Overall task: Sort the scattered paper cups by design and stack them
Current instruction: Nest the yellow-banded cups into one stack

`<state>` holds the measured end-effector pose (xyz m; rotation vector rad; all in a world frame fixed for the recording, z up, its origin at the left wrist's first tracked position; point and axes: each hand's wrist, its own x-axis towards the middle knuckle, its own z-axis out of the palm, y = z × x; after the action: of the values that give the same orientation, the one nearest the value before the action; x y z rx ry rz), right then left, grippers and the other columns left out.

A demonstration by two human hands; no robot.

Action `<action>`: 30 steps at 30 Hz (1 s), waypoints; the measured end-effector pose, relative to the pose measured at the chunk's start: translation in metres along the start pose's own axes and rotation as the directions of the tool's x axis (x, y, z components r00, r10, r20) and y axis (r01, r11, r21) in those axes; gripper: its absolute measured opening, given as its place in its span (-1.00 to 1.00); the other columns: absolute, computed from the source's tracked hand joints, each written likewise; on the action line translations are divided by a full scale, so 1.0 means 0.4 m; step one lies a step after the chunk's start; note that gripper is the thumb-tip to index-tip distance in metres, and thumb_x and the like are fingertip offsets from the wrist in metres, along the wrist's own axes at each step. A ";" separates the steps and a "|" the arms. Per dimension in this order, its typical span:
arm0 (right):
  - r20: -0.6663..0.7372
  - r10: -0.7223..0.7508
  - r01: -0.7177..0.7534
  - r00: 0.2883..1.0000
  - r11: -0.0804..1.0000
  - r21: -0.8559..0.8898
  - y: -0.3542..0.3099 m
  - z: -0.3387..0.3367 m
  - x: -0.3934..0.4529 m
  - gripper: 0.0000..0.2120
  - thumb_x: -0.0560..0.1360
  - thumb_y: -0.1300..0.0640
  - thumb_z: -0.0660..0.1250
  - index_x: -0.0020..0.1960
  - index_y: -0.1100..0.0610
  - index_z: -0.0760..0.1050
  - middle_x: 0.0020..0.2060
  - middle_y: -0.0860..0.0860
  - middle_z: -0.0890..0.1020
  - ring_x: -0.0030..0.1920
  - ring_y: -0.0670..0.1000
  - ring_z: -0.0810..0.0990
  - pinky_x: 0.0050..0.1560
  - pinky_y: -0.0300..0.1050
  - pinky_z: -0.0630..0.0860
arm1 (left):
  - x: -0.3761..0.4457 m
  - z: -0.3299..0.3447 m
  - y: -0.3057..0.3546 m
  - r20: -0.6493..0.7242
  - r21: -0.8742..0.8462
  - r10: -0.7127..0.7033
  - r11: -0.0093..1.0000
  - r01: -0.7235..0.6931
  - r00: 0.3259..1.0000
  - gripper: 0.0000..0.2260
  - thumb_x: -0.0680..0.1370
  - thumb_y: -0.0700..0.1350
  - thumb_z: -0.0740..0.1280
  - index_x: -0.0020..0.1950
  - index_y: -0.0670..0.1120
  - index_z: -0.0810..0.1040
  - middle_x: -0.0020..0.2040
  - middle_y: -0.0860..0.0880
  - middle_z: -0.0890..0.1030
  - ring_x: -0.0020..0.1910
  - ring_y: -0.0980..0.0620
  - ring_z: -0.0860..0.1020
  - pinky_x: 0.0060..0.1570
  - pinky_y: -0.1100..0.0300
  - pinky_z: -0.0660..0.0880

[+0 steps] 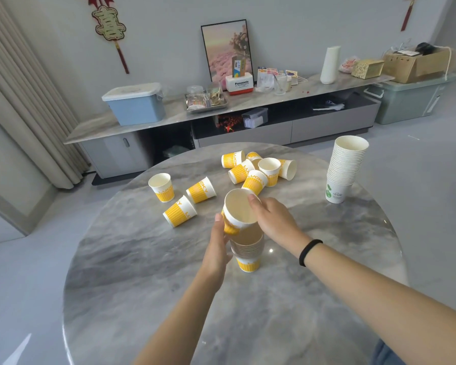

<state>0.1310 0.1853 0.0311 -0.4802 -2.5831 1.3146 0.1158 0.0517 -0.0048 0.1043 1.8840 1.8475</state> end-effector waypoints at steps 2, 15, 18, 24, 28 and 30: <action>-0.060 -0.021 0.020 0.998 1.000 -0.014 -0.002 -0.003 -0.005 -0.53 0.59 -0.10 0.03 -0.44 0.07 0.28 -0.35 0.05 0.50 -0.18 0.14 0.50 -0.18 -0.04 0.38 | -0.003 0.002 0.003 0.014 0.072 0.030 0.997 -0.031 0.999 -0.54 0.56 0.30 -0.13 0.34 0.24 0.34 0.36 0.20 0.40 0.35 0.21 0.30 0.43 0.01 0.19; 0.266 0.099 -0.071 0.959 0.991 -0.111 0.042 0.016 -0.003 -0.57 0.62 -0.03 -0.04 0.45 0.06 0.19 0.43 0.08 0.35 0.38 0.11 0.36 0.34 -0.02 0.29 | 0.000 0.022 -0.011 0.003 0.168 0.052 0.984 -0.052 0.999 -0.66 0.59 0.23 -0.02 0.30 0.26 0.38 0.37 0.17 0.40 0.37 0.11 0.34 0.44 -0.02 0.24; 0.270 0.090 -0.107 0.959 0.993 0.048 0.072 0.048 -0.010 -0.60 0.63 -0.02 -0.06 0.45 -0.04 0.19 0.41 0.00 0.36 0.26 0.04 0.42 0.23 -0.03 0.40 | 0.020 0.020 -0.039 -0.030 0.156 0.019 0.988 -0.014 0.999 -0.56 0.61 0.19 0.01 0.49 0.21 0.14 0.49 0.09 0.29 0.45 0.04 0.30 0.45 -0.07 0.25; 0.266 0.100 -0.154 0.959 0.969 0.191 0.046 0.069 0.044 -0.63 0.62 -0.04 -0.05 0.37 -0.07 0.32 0.30 0.00 0.46 0.26 0.04 0.44 0.25 0.06 0.47 | 0.075 -0.008 -0.005 -0.087 0.099 0.006 0.995 0.003 0.996 -0.58 0.64 0.11 0.00 0.51 0.15 0.15 0.48 0.05 0.31 0.44 0.02 0.32 0.46 -0.05 0.24; 0.258 0.110 -0.156 0.960 0.974 0.165 0.026 0.099 0.098 -0.62 0.63 -0.04 -0.05 0.39 -0.06 0.30 0.36 0.02 0.43 0.31 0.05 0.42 0.28 0.02 0.44 | 0.124 -0.022 0.016 -0.138 0.104 0.001 0.994 0.013 0.990 -0.59 0.65 0.08 -0.03 0.52 0.11 0.15 0.49 0.01 0.30 0.44 -0.01 0.31 0.45 -0.05 0.24; 0.269 0.132 -0.174 0.954 0.975 0.140 0.022 0.102 0.118 -0.62 0.62 -0.04 -0.05 0.39 -0.04 0.31 0.35 0.02 0.43 0.30 0.05 0.41 0.23 0.03 0.47 | 0.138 -0.026 0.019 -0.148 0.108 -0.005 0.994 0.021 0.989 -0.58 0.65 0.09 -0.04 0.52 0.11 0.15 0.49 0.00 0.31 0.44 -0.02 0.31 0.45 -0.06 0.24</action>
<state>0.0758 0.1773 0.0019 -0.5205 -2.6540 1.7310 0.0614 0.0643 -0.0140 -0.0084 2.0814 1.7867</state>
